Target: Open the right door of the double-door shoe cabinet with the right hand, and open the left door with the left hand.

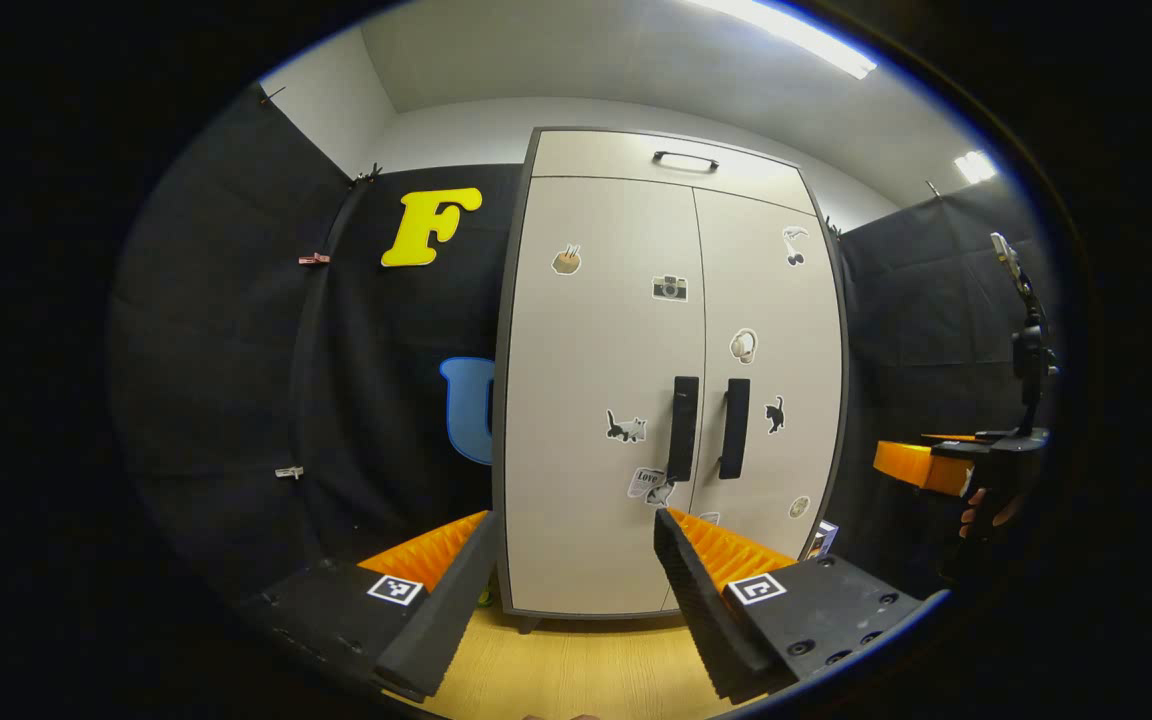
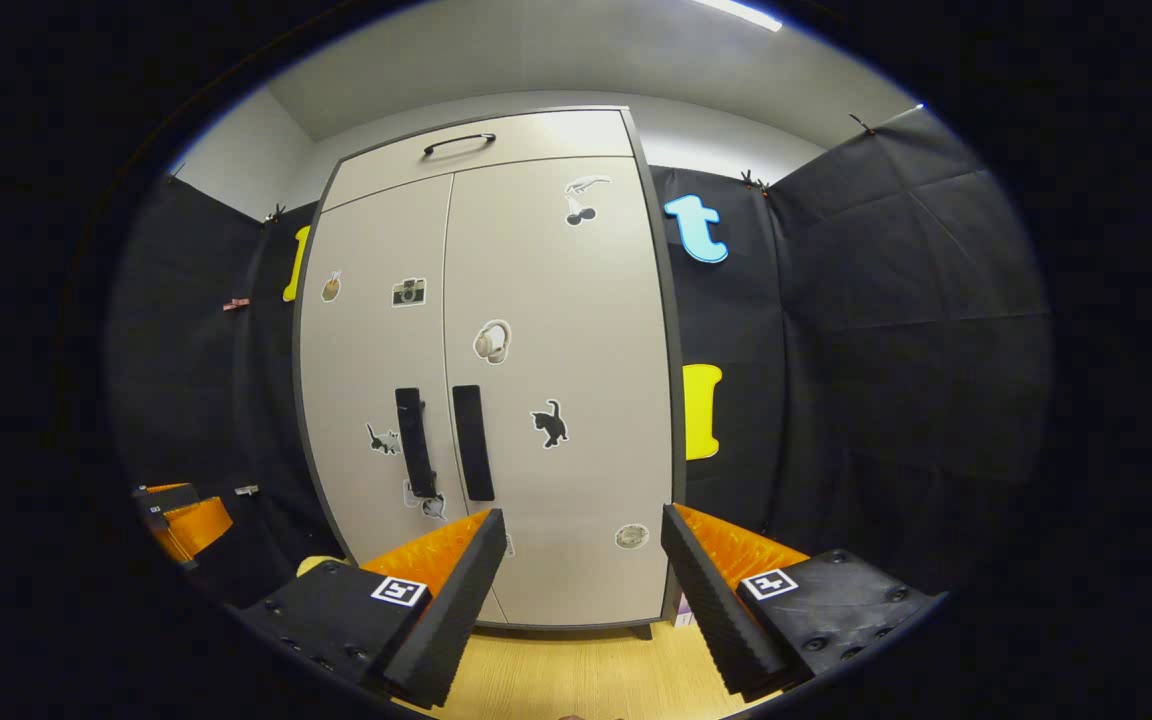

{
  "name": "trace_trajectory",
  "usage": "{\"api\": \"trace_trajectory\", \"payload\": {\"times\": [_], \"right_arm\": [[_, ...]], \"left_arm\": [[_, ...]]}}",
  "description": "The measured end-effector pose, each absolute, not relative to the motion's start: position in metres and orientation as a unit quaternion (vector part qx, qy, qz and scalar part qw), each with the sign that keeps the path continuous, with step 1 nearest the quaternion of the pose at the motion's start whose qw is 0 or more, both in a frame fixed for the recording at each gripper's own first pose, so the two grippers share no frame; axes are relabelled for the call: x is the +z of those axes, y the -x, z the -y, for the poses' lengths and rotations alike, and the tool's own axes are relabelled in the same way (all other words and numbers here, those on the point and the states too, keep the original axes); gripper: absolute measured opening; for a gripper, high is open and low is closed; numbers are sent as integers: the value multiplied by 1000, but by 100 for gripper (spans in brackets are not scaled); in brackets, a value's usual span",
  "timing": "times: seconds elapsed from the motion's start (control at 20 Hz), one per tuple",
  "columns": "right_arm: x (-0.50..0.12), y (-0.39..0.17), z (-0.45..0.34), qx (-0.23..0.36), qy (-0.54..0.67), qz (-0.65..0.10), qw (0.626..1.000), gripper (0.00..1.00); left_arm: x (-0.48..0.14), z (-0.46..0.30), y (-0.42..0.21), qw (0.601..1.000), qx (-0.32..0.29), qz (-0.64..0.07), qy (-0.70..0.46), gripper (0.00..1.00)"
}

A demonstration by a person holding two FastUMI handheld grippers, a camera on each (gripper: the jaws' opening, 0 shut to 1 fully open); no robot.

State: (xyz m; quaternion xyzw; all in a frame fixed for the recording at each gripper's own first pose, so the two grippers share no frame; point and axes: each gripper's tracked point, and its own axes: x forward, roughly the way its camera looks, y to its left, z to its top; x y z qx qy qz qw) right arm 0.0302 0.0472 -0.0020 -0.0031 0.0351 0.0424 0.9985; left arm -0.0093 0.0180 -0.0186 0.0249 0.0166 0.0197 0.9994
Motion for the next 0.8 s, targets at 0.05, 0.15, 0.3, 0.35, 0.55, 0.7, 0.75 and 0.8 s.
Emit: {"api": "trace_trajectory", "payload": {"times": [0.05, 0.15, 0.3, 0.35, 0.55, 0.7, 0.75, 0.8], "right_arm": [[-5, -33, -52, 46, 1, -43, 998, 98], [-4, -39, -64, 56, -8, -52, 997, 98], [3, -53, -83, 73, -8, -53, 996, 98], [5, -59, -90, 80, -10, -55, 995, 98], [22, -86, -120, 106, -20, -57, 993, 98], [26, -110, -138, 118, -12, -54, 991, 98], [26, -119, -144, 122, -9, -57, 991, 98], [25, -127, -151, 129, -8, -58, 990, 98]], "left_arm": [[-19, -20, 10, 999, 22, -18, -26, 95], [-20, -22, 13, 999, 27, -20, -29, 95], [-26, -24, 17, 999, 28, -31, -25, 95], [-27, -23, 19, 999, 26, -34, -20, 95], [-31, -31, 25, 998, 36, -40, -14, 95], [-33, -40, 30, 998, 48, -44, -16, 95], [-35, -42, 30, 997, 52, -46, -16, 95], [-37, -45, 33, 997, 56, -49, -15, 95]]}}
